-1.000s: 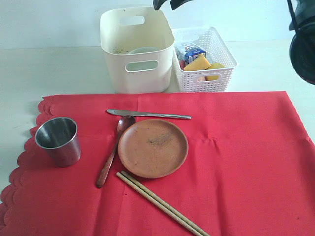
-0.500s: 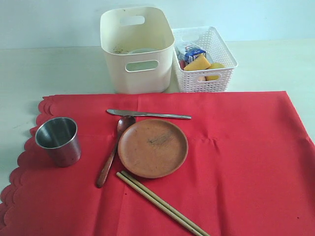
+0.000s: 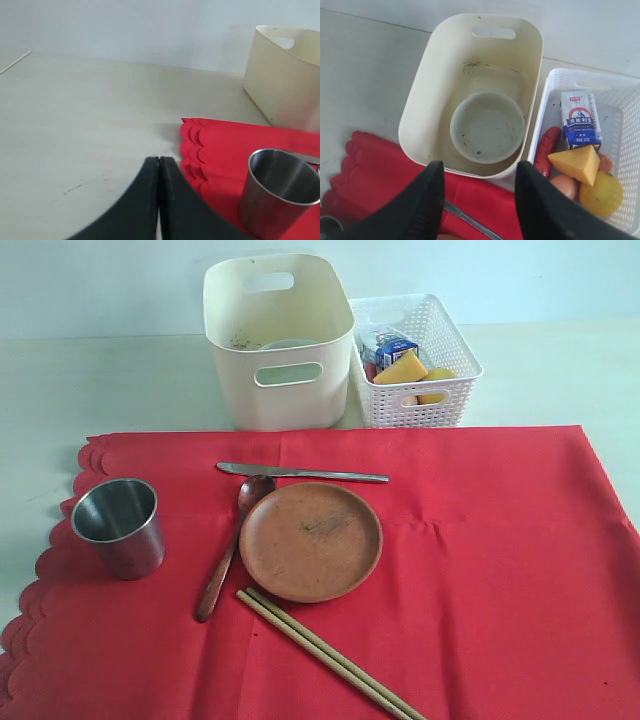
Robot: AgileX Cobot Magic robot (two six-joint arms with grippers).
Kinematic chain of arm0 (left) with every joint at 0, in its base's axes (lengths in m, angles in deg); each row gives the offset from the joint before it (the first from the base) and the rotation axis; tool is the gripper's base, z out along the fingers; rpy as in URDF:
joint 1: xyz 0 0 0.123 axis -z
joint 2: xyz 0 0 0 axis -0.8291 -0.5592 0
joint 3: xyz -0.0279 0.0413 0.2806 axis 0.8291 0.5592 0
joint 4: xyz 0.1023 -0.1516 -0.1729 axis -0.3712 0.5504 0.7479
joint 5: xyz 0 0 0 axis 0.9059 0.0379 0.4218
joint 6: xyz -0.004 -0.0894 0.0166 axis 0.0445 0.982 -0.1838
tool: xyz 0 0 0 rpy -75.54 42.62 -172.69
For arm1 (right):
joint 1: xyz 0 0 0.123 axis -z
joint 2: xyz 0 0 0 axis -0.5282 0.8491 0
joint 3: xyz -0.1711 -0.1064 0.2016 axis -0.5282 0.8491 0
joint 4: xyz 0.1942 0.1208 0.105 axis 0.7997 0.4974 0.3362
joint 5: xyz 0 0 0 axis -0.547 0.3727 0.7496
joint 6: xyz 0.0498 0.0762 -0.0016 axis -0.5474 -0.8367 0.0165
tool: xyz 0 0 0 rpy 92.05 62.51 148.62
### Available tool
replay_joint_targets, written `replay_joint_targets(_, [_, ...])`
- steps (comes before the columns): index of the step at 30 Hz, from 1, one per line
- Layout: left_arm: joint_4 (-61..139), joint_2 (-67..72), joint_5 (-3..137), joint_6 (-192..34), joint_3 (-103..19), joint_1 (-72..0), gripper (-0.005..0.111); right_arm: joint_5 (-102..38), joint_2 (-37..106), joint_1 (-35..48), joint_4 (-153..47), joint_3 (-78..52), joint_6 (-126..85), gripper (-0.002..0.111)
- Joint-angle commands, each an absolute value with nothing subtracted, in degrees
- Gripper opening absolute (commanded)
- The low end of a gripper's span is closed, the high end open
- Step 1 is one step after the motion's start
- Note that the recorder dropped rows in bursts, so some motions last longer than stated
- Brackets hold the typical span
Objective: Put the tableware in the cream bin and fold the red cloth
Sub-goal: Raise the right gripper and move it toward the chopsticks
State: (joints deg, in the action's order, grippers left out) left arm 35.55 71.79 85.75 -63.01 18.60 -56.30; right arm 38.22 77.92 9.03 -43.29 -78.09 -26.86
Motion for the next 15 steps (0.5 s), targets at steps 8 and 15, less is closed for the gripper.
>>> replay_joint_targets(8, [35.6,72.1,85.5,-62.8,18.7,-55.9,0.001,38.0,71.3,9.2,-43.0,-66.2,-23.7,0.045])
replay_joint_targets(15, [35.6,72.1,85.5,-62.8,18.7,-55.9,0.001,38.0,66.5,9.2,-41.2,-53.2,-21.1,0.043])
